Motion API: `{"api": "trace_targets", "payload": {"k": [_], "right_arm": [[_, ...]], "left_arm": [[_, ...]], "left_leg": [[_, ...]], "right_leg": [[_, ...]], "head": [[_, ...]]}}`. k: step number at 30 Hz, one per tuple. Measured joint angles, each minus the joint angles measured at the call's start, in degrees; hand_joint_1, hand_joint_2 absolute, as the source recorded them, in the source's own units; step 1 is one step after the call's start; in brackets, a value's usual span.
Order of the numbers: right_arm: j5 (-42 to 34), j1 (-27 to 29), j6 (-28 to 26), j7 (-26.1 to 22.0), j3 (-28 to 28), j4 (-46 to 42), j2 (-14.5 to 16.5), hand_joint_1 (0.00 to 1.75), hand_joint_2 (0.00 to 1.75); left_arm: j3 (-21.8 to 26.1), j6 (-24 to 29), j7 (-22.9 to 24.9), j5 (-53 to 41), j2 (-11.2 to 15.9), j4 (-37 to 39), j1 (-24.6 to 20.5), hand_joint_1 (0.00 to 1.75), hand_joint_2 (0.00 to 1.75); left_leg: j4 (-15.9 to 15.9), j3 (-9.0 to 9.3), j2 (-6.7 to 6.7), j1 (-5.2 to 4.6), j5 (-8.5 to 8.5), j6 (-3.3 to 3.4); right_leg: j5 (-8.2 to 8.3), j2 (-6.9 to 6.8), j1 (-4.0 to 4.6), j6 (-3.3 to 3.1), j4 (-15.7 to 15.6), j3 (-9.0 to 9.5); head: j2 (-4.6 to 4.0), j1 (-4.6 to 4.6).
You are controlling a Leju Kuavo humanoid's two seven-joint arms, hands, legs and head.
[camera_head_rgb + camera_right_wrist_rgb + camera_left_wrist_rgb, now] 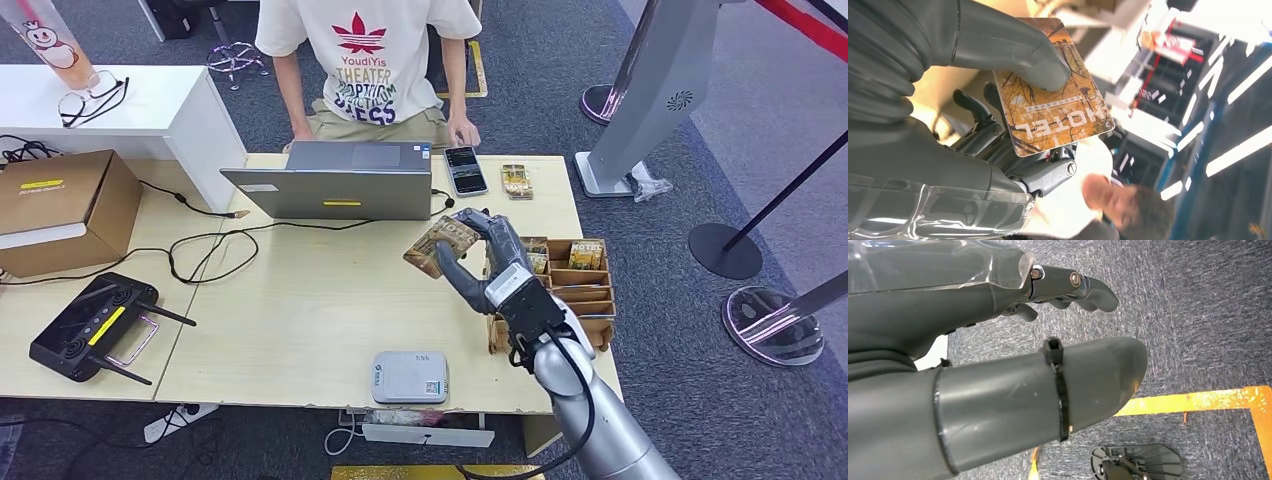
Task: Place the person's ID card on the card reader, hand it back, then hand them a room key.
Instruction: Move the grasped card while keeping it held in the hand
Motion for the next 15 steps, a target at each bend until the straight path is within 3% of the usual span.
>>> {"api": "trace_targets", "payload": {"k": [10, 15], "right_arm": [[-3.4, -0.3, 7.7, 2.6, 4.1, 4.9, -1.1, 1.75, 1.75], [-3.9, -0.9, 9.1, 3.1, 6.9, 8.4, -1.1, 1.75, 1.75]], "left_arm": [[0.0, -0.1, 0.0, 0.0, 0.0, 0.0, -0.1, 0.0, 0.0], [0.0, -0.1, 0.0, 0.0, 0.0, 0.0, -0.1, 0.0, 0.0]], "left_leg": [[0.0, 0.0, 0.0, 0.01, 0.0, 0.0], [0.0, -0.01, 0.0, 0.01, 0.0, 0.0]], "right_leg": [[0.0, 0.0, 0.0, 0.0, 0.0, 0.0], [0.0, -0.01, 0.0, 0.0, 0.0, 0.01]], "head": [[0.0, 0.0], [0.0, 0.0]]}}
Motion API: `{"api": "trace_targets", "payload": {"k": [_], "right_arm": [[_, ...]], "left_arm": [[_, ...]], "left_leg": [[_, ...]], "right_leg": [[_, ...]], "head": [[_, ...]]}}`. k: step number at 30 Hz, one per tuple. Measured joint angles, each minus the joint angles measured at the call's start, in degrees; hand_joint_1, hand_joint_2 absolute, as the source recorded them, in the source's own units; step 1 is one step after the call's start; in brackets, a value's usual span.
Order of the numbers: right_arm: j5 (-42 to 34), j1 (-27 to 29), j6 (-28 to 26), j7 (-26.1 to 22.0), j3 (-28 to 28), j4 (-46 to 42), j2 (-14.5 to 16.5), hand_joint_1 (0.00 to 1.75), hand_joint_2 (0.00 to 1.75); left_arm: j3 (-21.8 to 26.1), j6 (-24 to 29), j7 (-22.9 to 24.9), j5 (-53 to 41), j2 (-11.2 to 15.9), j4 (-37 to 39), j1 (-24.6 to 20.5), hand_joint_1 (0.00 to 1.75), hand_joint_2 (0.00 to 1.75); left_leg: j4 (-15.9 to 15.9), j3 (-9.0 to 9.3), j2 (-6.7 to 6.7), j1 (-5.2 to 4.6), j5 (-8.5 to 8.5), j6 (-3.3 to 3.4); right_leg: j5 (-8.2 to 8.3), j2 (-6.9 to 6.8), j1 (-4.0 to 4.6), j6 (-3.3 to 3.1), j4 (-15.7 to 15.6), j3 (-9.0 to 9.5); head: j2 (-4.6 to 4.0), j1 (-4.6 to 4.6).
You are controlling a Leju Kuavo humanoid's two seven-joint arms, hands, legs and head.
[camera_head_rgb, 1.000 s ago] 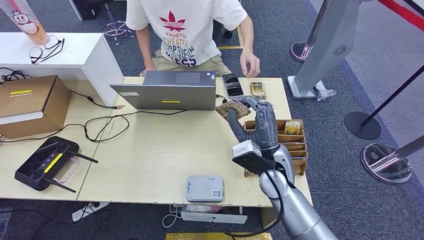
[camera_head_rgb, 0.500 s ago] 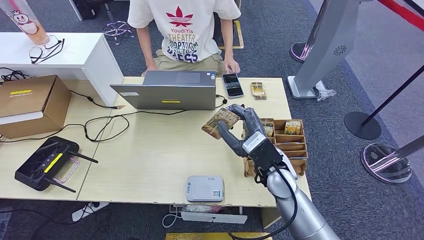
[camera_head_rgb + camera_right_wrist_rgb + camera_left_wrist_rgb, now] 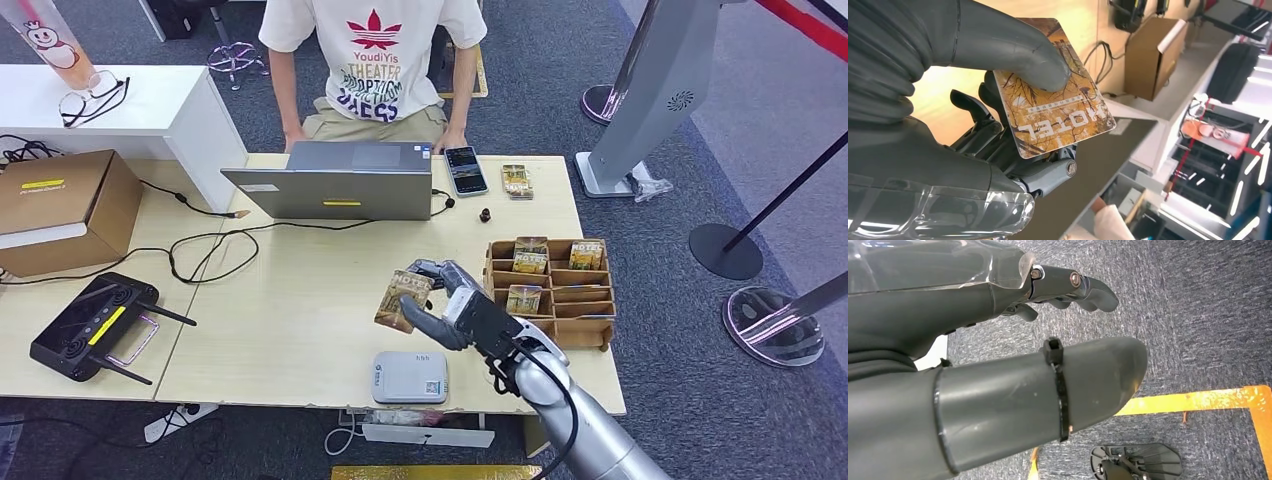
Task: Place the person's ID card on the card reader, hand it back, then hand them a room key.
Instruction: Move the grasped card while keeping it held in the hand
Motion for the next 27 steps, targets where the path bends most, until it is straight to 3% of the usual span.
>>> {"api": "trace_targets", "payload": {"k": [10, 16, 27], "right_arm": [[-0.3, -0.5, 0.3, 0.2, 1.2, 1.8, 0.0, 1.75, 1.75], [-2.1, -1.9, 1.1, 0.8, 4.5, 8.3, 0.5, 1.75, 1.75], [-3.3, -2.5, -0.6, 0.4, 5.2, 16.0, 1.5, 1.75, 1.75]], "left_arm": [[0.0, 0.0, 0.0, 0.0, 0.0, 0.0, 0.0, 0.0, 0.0], [0.0, 0.2, 0.2, 0.2, 0.0, 0.0, 0.0, 0.0, 0.0], [0.0, 0.1, 0.8, 0.2, 0.0, 0.0, 0.0, 0.0, 0.0]], "left_leg": [[0.0, 0.0, 0.0, -0.01, 0.0, 0.0], [0.0, 0.0, 0.0, 0.0, 0.0, 0.0], [0.0, -0.01, 0.0, 0.0, 0.0, 0.0]], "right_leg": [[0.0, 0.01, -0.01, 0.0, 0.0, 0.0], [0.0, 0.0, 0.0, 0.0, 0.0, 0.0], [0.0, 0.0, 0.0, 0.0, 0.0, 0.0]], "head": [[0.0, 0.0], [0.0, 0.0], [0.0, 0.0]]}}
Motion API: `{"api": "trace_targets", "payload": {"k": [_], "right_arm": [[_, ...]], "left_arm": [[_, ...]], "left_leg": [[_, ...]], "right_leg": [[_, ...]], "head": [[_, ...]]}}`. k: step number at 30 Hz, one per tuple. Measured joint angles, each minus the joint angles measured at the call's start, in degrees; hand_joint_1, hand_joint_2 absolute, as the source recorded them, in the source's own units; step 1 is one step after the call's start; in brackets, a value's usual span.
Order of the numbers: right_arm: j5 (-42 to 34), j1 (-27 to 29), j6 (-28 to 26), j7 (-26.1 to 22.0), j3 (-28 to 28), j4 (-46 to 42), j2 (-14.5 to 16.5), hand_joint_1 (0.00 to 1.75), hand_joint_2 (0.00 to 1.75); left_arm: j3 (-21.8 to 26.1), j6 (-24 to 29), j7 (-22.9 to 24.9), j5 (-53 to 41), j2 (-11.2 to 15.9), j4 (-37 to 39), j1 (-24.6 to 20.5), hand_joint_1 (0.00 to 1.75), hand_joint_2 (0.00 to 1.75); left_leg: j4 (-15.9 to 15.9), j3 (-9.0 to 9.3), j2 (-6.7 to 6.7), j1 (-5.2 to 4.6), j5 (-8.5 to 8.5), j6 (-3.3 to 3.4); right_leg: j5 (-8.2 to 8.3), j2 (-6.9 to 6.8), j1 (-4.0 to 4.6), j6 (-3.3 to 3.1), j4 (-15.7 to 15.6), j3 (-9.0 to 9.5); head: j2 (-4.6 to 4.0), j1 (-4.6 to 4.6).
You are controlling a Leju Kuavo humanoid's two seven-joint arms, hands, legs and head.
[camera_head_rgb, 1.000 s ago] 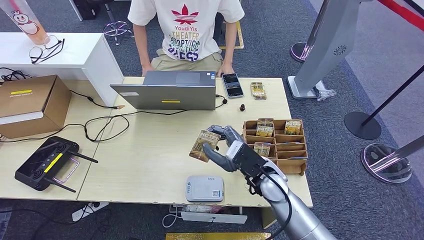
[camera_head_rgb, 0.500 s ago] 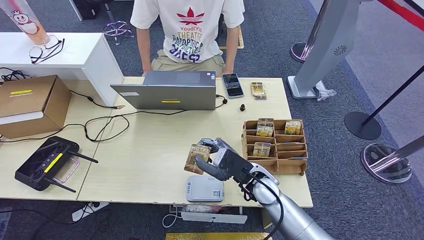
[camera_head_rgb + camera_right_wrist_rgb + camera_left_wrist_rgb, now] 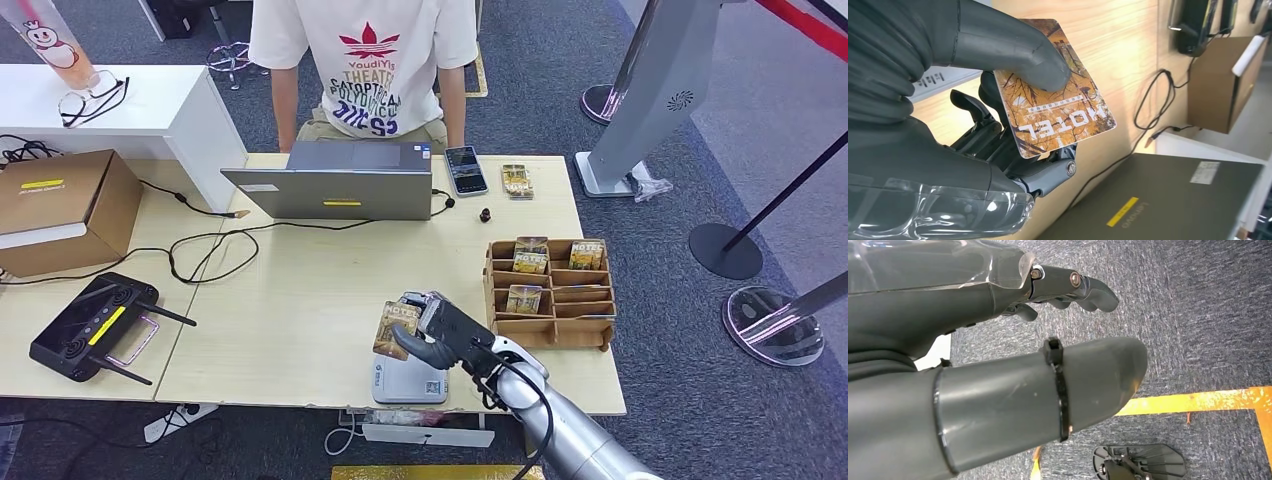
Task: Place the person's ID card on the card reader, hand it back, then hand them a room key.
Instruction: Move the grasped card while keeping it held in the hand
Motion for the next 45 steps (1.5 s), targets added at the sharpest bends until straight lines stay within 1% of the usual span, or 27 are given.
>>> {"api": "trace_targets", "payload": {"k": [9, 17, 33, 45], "right_arm": [[-0.3, -0.1, -1.0, -0.6, 0.0, 4.4, 0.0, 1.75, 1.75], [-1.0, -0.3, -0.5, -0.7, 0.0, 7.2, 0.1, 1.75, 1.75], [-0.9, -0.4, -0.2, -0.7, 0.0, 9.0, 0.1, 1.75, 1.75], [-1.0, -0.9, 2.4, -0.6, 0.0, 12.0, 0.9, 1.75, 1.75]], "left_arm": [[0.0, 0.0, 0.2, -0.2, 0.0, 0.0, 0.0, 0.0, 0.0], [0.0, 0.0, 0.2, -0.2, 0.0, 0.0, 0.0, 0.0, 0.0], [0.0, 0.1, 0.2, -0.2, 0.0, 0.0, 0.0, 0.0, 0.0], [0.0, 0.2, 0.2, -0.1, 0.0, 0.0, 0.0, 0.0, 0.0]], "left_leg": [[0.0, 0.01, 0.0, 0.0, 0.0, 0.0], [0.0, 0.01, 0.0, 0.0, 0.0, 0.0], [0.0, 0.01, 0.0, 0.0, 0.0, 0.0], [0.0, 0.01, 0.0, 0.0, 0.0, 0.0]], "right_leg": [[0.0, 0.0, 0.0, 0.0, 0.0, 0.0], [0.0, 0.0, 0.0, 0.0, 0.0, 0.0], [0.0, 0.0, 0.0, 0.0, 0.0, 0.0], [0.0, 0.0, 0.0, 0.0, 0.0, 0.0]], "head": [[0.0, 0.0], [0.0, 0.0], [0.0, 0.0], [0.0, 0.0]]}}
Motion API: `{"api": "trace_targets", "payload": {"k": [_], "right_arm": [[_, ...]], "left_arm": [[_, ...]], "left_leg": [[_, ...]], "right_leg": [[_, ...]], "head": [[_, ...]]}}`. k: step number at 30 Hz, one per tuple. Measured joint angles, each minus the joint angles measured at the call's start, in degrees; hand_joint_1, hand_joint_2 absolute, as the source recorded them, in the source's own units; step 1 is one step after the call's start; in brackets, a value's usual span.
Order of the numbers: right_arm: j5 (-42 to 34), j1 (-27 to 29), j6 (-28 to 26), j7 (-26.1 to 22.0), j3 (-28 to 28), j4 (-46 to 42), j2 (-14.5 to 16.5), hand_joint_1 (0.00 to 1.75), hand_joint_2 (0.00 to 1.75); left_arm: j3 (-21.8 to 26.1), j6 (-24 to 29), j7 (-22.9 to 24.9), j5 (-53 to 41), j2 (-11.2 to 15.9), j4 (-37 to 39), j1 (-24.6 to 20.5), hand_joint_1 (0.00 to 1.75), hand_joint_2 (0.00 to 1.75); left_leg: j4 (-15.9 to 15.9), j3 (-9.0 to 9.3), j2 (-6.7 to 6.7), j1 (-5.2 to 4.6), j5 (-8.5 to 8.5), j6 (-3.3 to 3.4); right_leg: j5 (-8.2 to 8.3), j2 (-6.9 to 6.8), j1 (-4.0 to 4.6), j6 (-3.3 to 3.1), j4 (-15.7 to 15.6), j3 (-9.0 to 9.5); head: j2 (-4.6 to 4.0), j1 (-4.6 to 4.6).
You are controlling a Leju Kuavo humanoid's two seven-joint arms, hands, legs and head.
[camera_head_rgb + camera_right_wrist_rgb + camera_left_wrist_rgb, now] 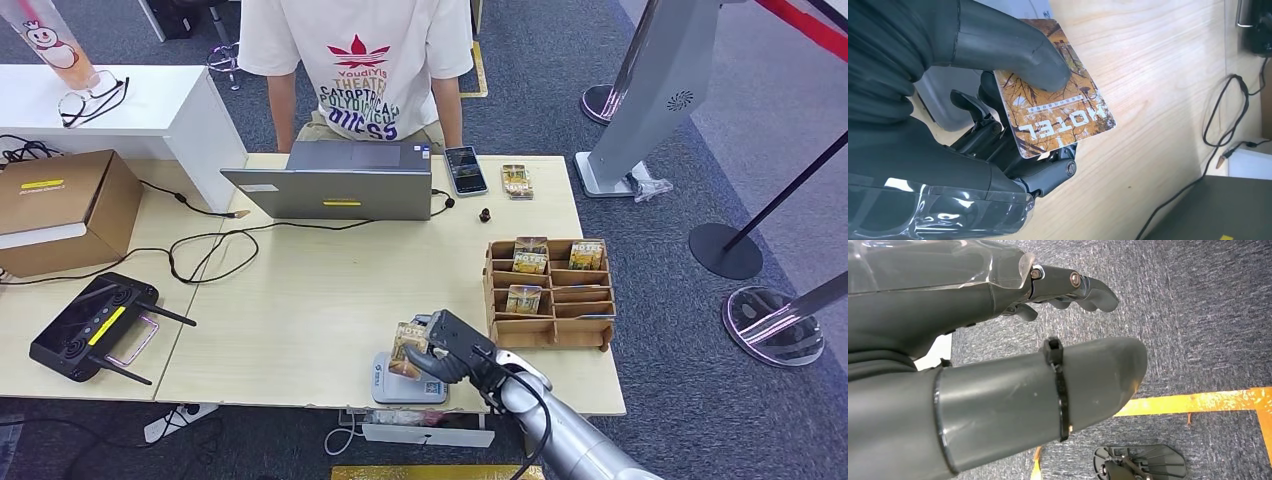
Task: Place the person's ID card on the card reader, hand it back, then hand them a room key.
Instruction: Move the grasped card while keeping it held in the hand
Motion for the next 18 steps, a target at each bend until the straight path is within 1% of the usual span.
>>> {"api": "trace_targets", "payload": {"k": [6, 18], "right_arm": [[-0.3, -0.2, 1.2, -0.3, 0.2, 2.2, 0.6, 1.75, 1.75], [-0.3, -1.1, 1.6, -0.7, 0.2, 4.0, 1.1, 1.75, 1.75]], "left_arm": [[0.0, 0.0, 0.0, 0.1, 0.0, 0.0, 0.0, 0.0, 0.0], [0.0, 0.0, 0.0, 0.2, 0.0, 0.0, 0.0, 0.0, 0.0]], "left_leg": [[0.0, 0.0, 0.0, 0.0, 0.0, 0.0], [0.0, 0.03, 0.01, 0.0, 0.0, 0.0]], "right_leg": [[0.0, 0.01, 0.0, 0.0, 0.0, 0.0], [0.01, 0.01, 0.0, 0.0, 0.0, 0.01]], "head": [[0.0, 0.0], [0.0, 0.0]]}}
